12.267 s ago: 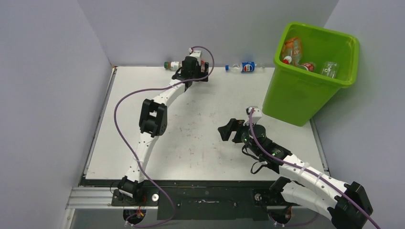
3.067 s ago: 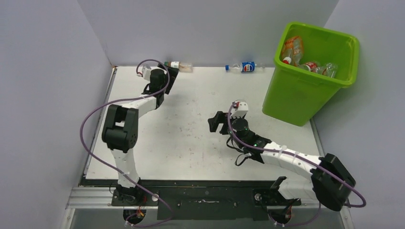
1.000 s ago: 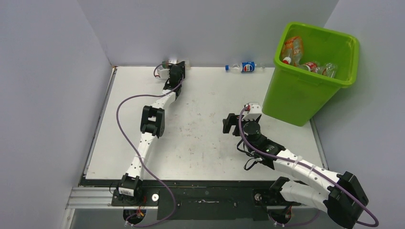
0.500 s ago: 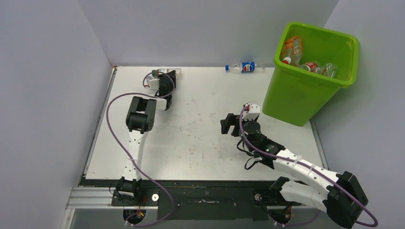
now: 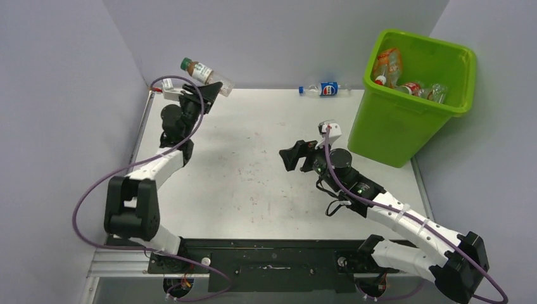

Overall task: Put the plastic bottles in the bin
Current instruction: Pick up the plastic bottle at the center of the board.

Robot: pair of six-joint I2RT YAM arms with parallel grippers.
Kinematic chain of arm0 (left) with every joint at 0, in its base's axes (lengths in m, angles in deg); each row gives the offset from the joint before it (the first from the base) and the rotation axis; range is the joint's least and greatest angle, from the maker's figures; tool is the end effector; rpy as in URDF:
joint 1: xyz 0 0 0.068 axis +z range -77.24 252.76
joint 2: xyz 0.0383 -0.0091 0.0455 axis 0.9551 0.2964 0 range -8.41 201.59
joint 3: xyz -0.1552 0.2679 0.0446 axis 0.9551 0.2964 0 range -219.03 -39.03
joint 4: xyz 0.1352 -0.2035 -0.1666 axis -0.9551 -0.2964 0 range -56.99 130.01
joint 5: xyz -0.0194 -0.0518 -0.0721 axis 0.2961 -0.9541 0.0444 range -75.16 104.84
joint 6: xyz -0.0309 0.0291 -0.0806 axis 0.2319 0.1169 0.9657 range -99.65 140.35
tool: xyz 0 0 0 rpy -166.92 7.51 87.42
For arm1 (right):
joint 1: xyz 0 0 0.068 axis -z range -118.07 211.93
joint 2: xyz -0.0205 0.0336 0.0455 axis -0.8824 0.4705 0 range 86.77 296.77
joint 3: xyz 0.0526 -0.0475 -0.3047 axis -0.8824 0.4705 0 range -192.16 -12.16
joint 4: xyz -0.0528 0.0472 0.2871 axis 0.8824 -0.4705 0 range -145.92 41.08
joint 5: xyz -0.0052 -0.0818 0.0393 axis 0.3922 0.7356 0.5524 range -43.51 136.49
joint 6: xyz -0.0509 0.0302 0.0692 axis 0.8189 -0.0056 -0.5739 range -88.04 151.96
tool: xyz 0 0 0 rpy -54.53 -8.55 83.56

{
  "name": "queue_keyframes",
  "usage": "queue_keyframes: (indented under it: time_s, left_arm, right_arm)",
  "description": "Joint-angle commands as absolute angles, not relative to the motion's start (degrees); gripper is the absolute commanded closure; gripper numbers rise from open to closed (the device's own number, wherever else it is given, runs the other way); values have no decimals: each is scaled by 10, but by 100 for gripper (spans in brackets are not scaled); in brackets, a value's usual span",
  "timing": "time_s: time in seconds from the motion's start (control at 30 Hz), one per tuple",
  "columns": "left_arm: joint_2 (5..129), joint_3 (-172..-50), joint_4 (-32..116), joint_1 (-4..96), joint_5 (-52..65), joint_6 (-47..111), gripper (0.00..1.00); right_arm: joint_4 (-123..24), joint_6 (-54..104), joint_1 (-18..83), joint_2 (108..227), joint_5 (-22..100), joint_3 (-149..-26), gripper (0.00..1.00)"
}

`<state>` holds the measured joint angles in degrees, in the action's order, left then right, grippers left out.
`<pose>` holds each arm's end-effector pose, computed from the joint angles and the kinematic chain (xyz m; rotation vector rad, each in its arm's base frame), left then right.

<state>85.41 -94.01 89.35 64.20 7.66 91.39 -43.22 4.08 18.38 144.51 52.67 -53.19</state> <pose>0.4429 -0.0770 0.3165 -0.6821 1.3429 -1.2281 0.2205 0.1975 0.3185 -0.1691 1.8257 0.8011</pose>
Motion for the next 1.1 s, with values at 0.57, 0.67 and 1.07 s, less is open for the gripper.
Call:
queue_keyframes:
  time_s: [0.57, 0.67, 1.07]
  left_arm:
    - [359, -770, 547, 421, -298, 330, 100]
    - [387, -779, 532, 410, -330, 333, 100]
    - [375, -764, 533, 403, -311, 332, 100]
  right_arm:
    - [-404, 84, 178, 1320, 199, -644, 10]
    - [-394, 70, 178, 1341, 154, -657, 10]
    - [-449, 82, 153, 1456, 188, -703, 11]
